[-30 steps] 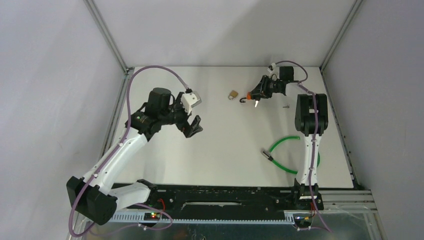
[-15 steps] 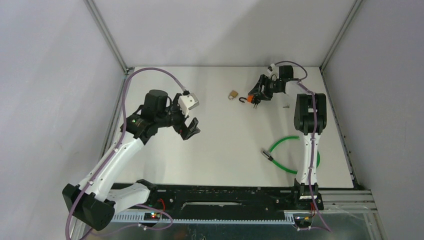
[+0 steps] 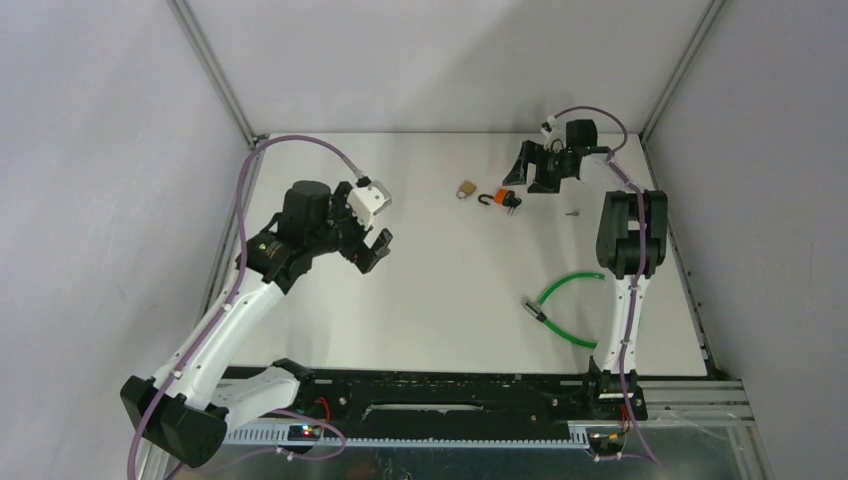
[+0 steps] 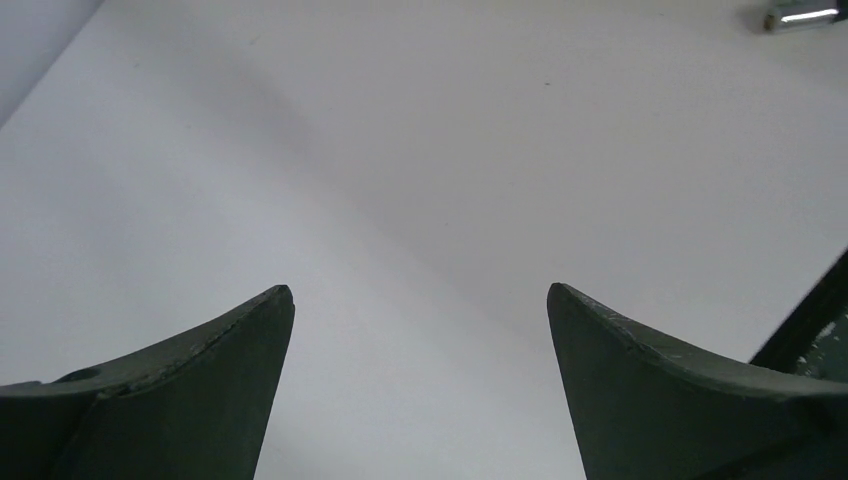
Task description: Unlock with the key
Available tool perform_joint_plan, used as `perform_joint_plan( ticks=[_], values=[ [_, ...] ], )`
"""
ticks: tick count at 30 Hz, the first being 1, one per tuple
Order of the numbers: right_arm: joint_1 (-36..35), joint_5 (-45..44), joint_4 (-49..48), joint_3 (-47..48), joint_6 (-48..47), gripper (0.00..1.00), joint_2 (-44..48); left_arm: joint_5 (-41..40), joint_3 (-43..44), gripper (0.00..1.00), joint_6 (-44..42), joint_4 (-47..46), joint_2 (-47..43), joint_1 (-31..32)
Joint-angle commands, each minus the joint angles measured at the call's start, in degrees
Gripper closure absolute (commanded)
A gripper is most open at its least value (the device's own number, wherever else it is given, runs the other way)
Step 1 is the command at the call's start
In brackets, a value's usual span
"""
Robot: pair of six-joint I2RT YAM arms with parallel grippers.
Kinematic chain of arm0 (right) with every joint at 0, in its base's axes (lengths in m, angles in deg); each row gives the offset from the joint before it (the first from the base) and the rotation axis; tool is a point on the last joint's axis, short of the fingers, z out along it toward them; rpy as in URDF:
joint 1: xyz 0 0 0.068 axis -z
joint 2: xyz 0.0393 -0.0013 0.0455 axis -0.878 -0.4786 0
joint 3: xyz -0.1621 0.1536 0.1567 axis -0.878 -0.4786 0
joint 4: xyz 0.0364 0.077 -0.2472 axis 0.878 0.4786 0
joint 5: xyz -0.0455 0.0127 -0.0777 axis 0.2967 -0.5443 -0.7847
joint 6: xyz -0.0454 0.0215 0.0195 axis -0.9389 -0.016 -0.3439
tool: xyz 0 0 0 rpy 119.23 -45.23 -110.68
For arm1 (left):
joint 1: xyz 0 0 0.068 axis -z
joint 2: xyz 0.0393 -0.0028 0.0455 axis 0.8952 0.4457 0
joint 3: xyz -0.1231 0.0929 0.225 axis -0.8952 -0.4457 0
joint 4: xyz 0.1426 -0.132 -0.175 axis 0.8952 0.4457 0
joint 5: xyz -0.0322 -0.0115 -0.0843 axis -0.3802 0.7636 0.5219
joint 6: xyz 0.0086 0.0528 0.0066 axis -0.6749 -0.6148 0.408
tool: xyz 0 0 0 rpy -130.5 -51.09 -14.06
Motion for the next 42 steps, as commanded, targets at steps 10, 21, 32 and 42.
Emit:
perform_joint_plan(
  ticks=[10,21,32,42],
  values=[
    [1.9,-9.1,5.1,-13.3,-18.3,0.01,23.9,-12.8,-3.4,0.0,2.7,-0.4,-1.5,-0.6],
    [1.4,-8.0,22.6,-34.1,-42.3,0.05,48.9,-14.9,-8.4,0.0,-2.3,5.7,-5.5,-0.8],
    [-12.1,-19.8,21.3,-54.8,-47.2,0.04,70.7,-20.7,-12.7,0.0,-2.5,2.7,-3.5,-3.7],
    [-15.2,-26.5,15.1,-59.7,-43.1,0.06,72.8,-18.6,-4.3,0.11,-1.4,0.7,20.1,-21.2]
  ],
)
